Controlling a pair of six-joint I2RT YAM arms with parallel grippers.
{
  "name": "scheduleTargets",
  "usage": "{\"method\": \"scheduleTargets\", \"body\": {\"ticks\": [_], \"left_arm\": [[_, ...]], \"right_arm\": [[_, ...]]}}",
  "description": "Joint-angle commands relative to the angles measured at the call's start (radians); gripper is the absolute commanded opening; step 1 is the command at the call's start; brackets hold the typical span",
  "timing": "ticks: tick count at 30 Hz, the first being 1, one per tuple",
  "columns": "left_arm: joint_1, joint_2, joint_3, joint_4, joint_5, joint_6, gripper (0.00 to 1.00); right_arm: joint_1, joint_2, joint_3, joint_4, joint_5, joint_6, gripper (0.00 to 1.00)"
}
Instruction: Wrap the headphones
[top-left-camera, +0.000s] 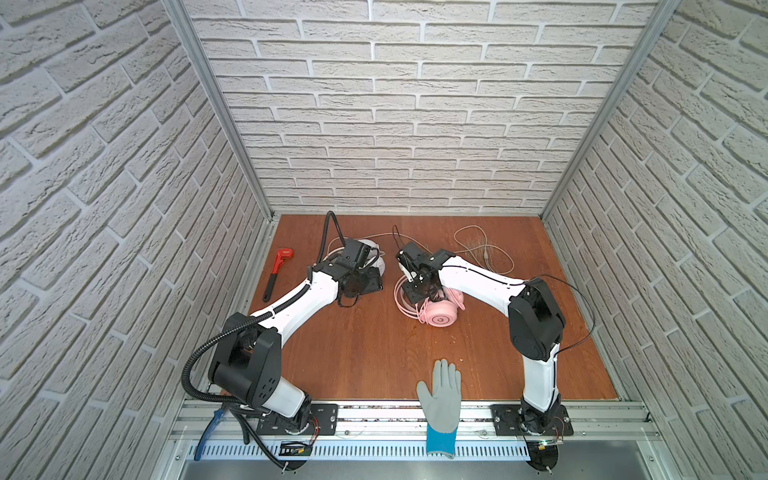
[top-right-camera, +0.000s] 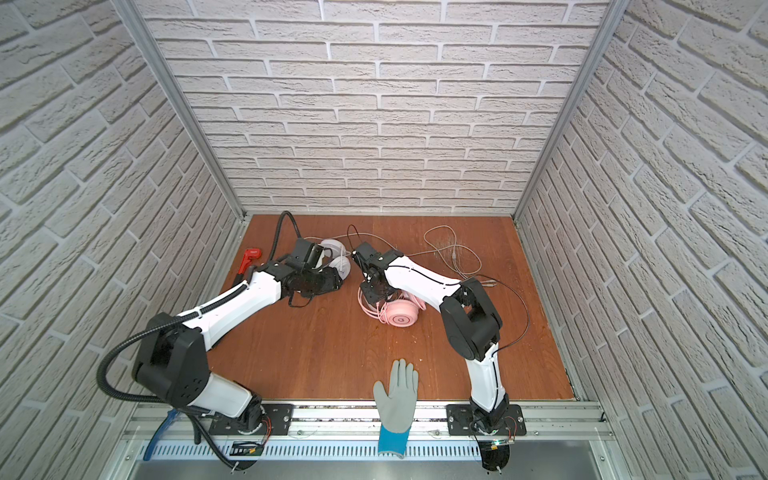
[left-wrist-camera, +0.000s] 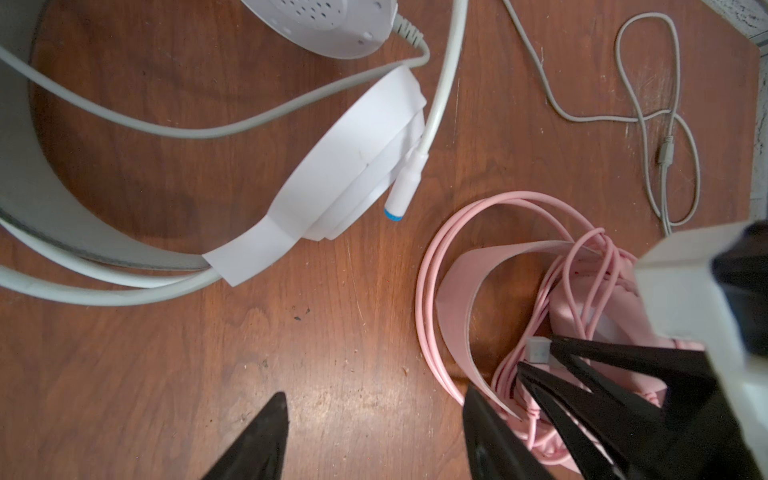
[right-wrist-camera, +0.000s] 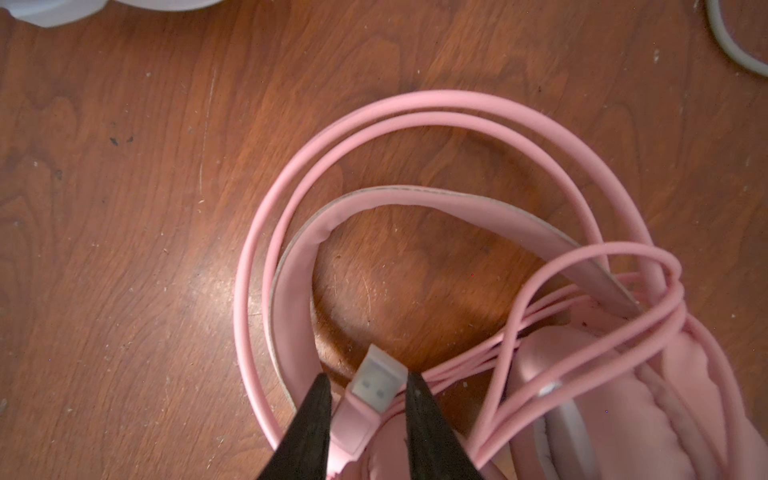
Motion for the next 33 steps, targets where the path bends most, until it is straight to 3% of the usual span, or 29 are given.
{"method": "scheduleTargets", "body": {"ticks": [1, 8, 23, 33], "left_arm": [[-0.006, 0.013, 0.036, -0.002, 0.010, 0.014, 0.67], [-0.008, 0.034, 0.054, -0.002, 0.021, 0.017, 0.67], [-0.008, 0.051, 0.067, -0.004, 0.032, 0.015, 0.67], [-0.008, 0.044, 0.074, -0.013, 0.026, 0.016, 0.67]], "right_arm": [[-0.005, -0.032, 0.029, -0.036, 0.059, 0.003, 0.31], [-0.004, -0.032, 0.029, -0.096, 0.136, -0.040, 0.28], [0.016, 0.038, -0.004, -0.115, 0.112, -0.189, 0.25], [0.018, 0.064, 0.033, -0.101, 0.091, -0.169, 0.22]]}}
